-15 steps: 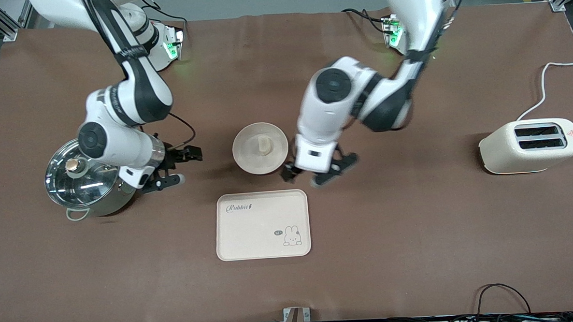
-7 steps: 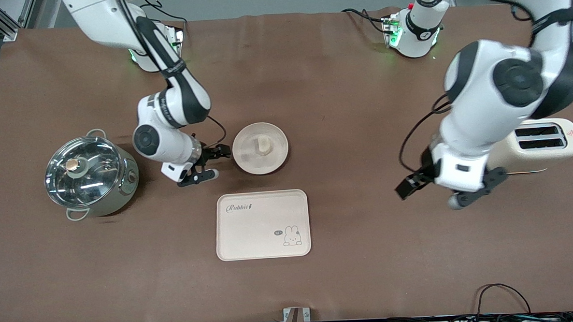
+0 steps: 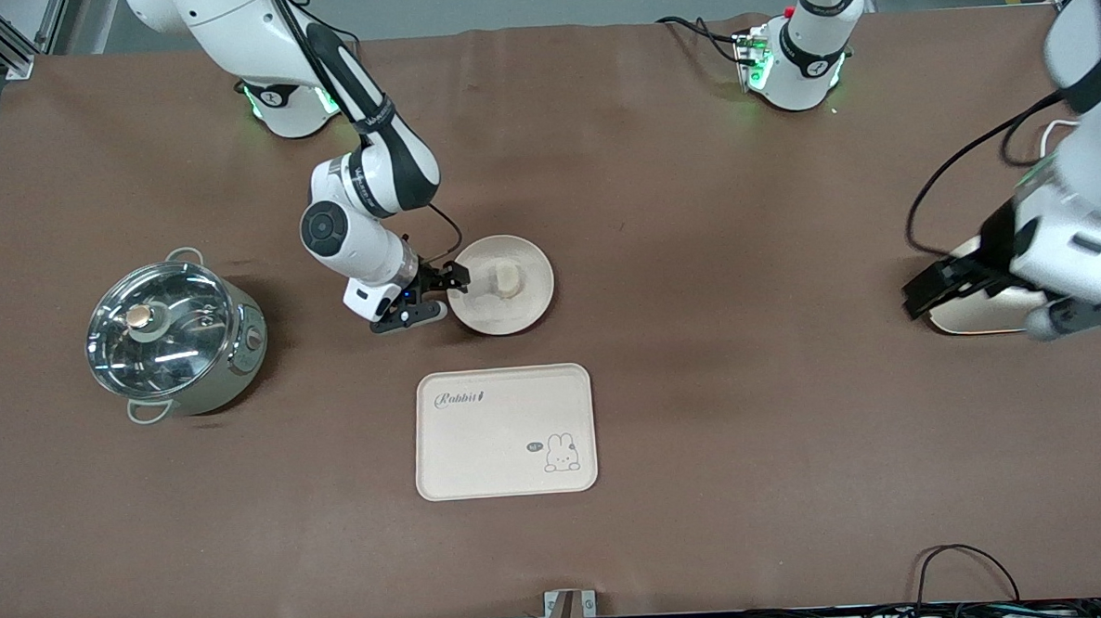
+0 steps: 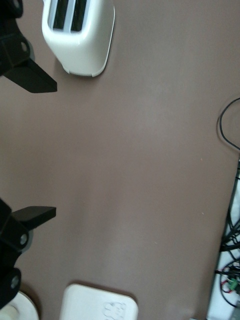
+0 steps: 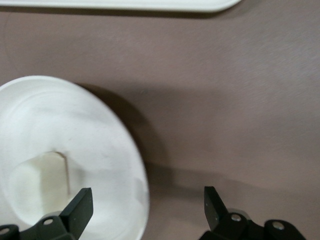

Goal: Place bun in plate and plate on tray
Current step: 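Grasp the plate rim with the right gripper while the left retracts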

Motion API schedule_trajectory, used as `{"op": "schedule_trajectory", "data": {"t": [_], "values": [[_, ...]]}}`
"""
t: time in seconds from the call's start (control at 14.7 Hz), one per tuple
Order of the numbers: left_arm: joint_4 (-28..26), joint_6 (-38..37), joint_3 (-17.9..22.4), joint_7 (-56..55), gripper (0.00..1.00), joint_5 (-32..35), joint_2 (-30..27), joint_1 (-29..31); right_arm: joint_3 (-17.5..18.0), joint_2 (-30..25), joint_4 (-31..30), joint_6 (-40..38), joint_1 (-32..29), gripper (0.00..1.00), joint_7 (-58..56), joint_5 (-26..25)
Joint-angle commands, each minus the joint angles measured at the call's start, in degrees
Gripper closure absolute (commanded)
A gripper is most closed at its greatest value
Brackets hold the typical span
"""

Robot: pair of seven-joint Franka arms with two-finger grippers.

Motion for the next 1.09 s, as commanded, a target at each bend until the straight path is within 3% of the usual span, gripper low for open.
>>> {"op": "schedule_trajectory", "data": {"t": [0.0,0.14,0.75,0.95,1.02], "values": [[-1.88,-3.09,-0.6,7.17,0.0,1.01,-3.75,2.42,-0.46,-0.52,-1.47,1.18,1.27,0.19,0.01,2.64],[-1.88,-5.36,-0.6,9.12,0.0,0.92,-4.72,2.96,-0.46,0.35,-1.56,3.11,1.36,0.23,0.01,2.64],[-4.24,-9.95,-0.51,14.05,0.0,0.22,-10.6,4.36,-0.46,1.41,-2.08,5.66,2.23,0.6,0.01,2.64],[-7.59,-9.86,-0.51,14.05,0.0,0.05,-12.81,4.19,-0.46,1.5,-2.7,6.9,2.94,0.93,0.01,2.73],[-7.86,-10.03,-0.51,14.05,0.0,0.05,-13.25,4.19,-0.46,1.5,-2.7,6.9,2.94,0.97,0.09,2.73]]}}
